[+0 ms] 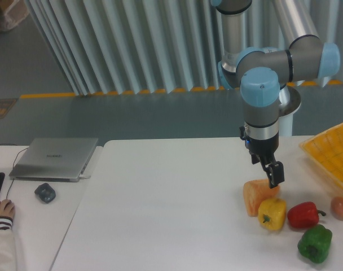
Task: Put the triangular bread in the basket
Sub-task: 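Hover the open gripper above the orange triangular bread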
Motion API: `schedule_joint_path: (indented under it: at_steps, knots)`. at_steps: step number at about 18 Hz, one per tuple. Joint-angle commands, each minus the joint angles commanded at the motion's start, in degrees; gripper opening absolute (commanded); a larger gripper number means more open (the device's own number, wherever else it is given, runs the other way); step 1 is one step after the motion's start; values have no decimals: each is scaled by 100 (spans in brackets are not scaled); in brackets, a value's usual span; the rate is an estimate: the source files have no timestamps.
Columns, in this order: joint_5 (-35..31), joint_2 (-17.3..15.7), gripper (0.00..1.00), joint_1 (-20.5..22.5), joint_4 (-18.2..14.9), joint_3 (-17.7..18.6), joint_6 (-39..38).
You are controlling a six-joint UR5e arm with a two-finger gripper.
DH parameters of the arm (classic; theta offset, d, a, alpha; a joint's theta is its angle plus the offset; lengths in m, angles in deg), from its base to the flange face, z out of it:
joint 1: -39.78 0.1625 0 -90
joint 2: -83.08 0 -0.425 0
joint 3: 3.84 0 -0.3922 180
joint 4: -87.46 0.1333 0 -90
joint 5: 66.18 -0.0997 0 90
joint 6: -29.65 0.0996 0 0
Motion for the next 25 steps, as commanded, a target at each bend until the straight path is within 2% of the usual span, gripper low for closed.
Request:
schedule_joint_path:
  at_steps: [4,6,7,8,9,10,25]
  knots:
    - [53,0,100,0,246,26,17]
    - [44,-9,100,-9,334,210,-17]
    - [27,-35,100,-26,534,429,-96]
    - [9,-192,100,-26,963,692,-184]
    - [18,-228,100,-18,1219,842,-167]
    - [26,-229,100,0,1318,853,-115]
    - [-35,-193,100,18,1407,897,-377]
